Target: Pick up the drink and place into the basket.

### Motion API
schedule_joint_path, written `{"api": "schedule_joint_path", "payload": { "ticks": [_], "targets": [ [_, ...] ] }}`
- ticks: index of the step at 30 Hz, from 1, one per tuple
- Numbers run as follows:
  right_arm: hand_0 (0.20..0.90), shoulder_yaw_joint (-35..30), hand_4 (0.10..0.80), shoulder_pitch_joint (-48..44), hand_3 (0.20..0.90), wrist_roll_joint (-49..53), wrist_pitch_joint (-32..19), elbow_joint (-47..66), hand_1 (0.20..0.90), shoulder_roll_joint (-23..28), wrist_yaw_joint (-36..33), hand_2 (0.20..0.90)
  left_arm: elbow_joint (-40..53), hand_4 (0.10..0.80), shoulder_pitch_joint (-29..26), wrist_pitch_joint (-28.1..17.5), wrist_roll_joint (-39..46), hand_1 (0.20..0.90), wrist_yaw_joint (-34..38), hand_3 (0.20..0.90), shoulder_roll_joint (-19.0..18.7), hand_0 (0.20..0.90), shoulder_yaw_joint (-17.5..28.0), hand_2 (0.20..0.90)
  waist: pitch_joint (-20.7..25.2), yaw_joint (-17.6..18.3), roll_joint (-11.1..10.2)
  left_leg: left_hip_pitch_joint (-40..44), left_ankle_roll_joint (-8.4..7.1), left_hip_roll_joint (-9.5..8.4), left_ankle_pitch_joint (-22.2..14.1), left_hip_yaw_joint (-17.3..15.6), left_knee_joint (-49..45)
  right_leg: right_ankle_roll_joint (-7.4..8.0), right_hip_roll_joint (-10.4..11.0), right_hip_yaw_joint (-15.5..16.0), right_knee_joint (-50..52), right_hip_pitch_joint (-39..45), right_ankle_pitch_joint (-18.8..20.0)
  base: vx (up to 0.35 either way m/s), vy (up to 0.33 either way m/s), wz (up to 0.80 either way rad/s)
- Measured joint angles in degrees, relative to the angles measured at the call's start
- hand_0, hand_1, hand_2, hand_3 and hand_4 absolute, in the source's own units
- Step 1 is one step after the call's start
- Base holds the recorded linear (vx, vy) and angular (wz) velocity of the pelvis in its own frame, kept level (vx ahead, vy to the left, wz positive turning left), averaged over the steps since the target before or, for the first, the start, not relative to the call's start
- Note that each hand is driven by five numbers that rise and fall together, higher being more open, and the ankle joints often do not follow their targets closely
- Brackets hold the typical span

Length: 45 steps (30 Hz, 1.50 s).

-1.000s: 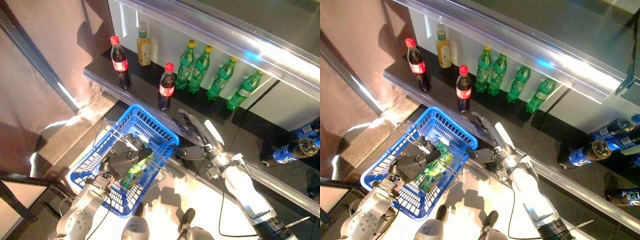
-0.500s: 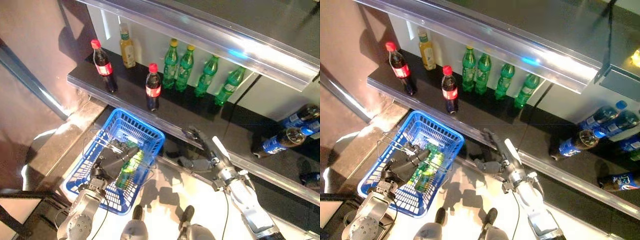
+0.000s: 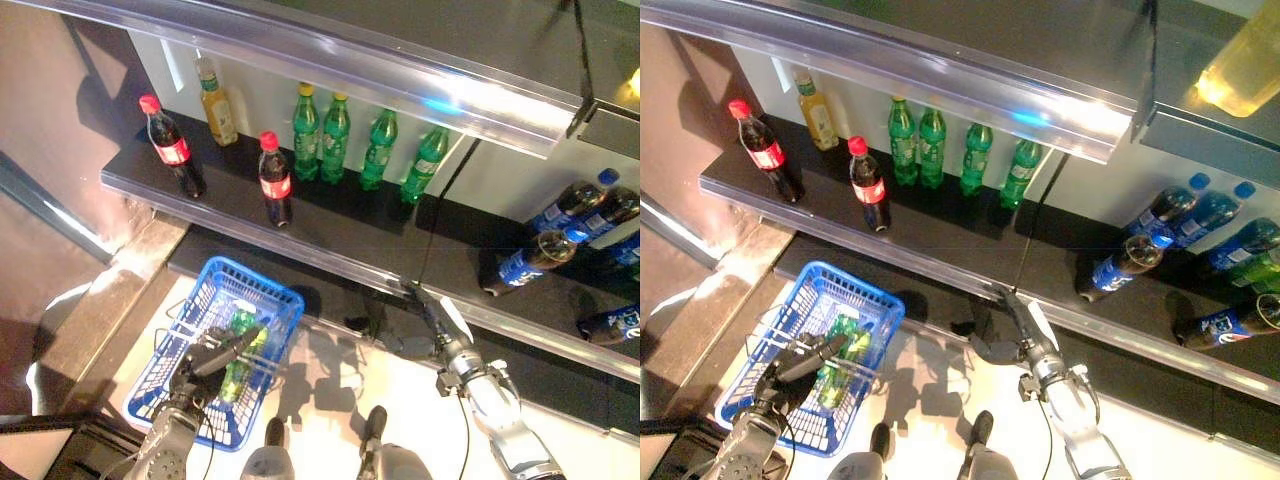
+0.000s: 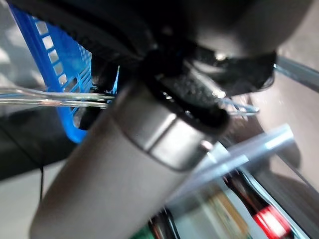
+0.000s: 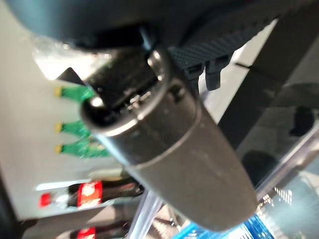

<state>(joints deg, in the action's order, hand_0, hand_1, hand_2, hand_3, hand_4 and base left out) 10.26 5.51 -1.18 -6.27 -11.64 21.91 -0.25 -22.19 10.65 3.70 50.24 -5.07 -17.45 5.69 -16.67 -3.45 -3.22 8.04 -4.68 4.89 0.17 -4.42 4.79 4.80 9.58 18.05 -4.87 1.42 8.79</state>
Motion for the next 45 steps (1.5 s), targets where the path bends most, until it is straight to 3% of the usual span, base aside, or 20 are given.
{"api": "schedule_joint_path", "payload": {
  "ticks": [8, 18, 21, 27, 32, 45],
  "targets": [
    [0.9, 0.15, 0.8, 2.05, 0.9, -1.15, -0.81, -7.75, 0.9, 0.05, -1.26, 0.9, -14.25, 0.1, 0.0, -0.9, -2.46, 0.3, 1.04, 0.2, 3.35, 0.3, 0.0, 0.3, 4.24, 1.18, 1.66, 0.9, 0.52, 0.0, -0.64, -1.46, 0.04, 0.05, -0.19, -1.65, -0.03, -0.09, 0.05, 0.006, -0.002, -0.1],
    [0.9, 0.28, 0.8, 2.46, 0.9, -0.84, -1.59, -18.98, 0.9, -1.55, -3.77, 0.9, -21.67, 0.1, 0.17, -3.32, -4.95, 0.3, 1.81, 0.2, 3.94, 0.3, 0.08, 0.3, 8.25, 2.32, 1.71, 0.87, 1.08, -0.01, -0.98, -2.8, 0.07, 0.27, -0.32, -2.97, -0.31, -0.7, -0.06, -0.004, 0.005, -0.06],
    [0.9, 0.14, 0.8, 2.44, 0.9, 0.36, -1.26, -24.54, 0.9, -2.36, -3.9, 0.9, -23.18, 0.1, -0.05, -3.76, -6.33, 0.3, 1.66, 0.2, 4.06, 0.3, -0.05, 0.3, 8.84, 2.56, 1.79, 0.93, 1.16, 0.0, -1.03, -2.91, 0.07, 0.27, -0.37, -3.11, -0.33, -0.69, -0.07, 0.002, 0.004, -0.01],
    [0.9, -2.88, 0.8, 0.61, 0.9, 8.29, 0.37, -44.59, 0.9, -4.89, -2.6, 0.9, -34.68, 0.1, -4.19, -5.76, -11.18, 0.3, -0.07, 0.2, 4.11, 0.3, -0.35, 0.3, 11.66, 2.44, 2.69, 1.34, 1.5, -0.08, -1.48, -3.71, 0.08, 0.36, -0.55, -3.93, -0.35, -0.69, -0.13, 0.035, 0.01, -0.07],
    [0.9, -5.38, 0.8, 0.56, 0.9, 11.92, 1.32, -52.98, 0.9, -5.28, -0.13, 0.9, -40.73, 0.1, -5.78, -6.82, -14.22, 0.3, -1.73, 0.2, 4.1, 0.3, -0.58, 0.3, 13.23, 3.58, 3.31, 2.17, 1.36, -0.06, -2.01, -4.9, 0.19, 0.37, -0.7, -5.09, -0.35, -0.66, -0.16, 0.03, 0.011, -0.12],
    [0.9, -5.79, 0.8, -0.45, 0.9, 11.91, 1.44, -55.56, 0.9, -5.31, 0.28, 0.9, -42.48, 0.1, -6.46, -6.88, -17.4, 0.3, -3.04, 0.2, 3.7, 0.3, -2.9, 0.3, 13.8, 3.61, 3.07, 2.9, 1.11, -0.15, -2.52, -6.18, 0.08, 0.43, -1.28, -6.4, -0.25, -0.69, -0.06, 0.02, 0.004, -0.05]
  ]
}}
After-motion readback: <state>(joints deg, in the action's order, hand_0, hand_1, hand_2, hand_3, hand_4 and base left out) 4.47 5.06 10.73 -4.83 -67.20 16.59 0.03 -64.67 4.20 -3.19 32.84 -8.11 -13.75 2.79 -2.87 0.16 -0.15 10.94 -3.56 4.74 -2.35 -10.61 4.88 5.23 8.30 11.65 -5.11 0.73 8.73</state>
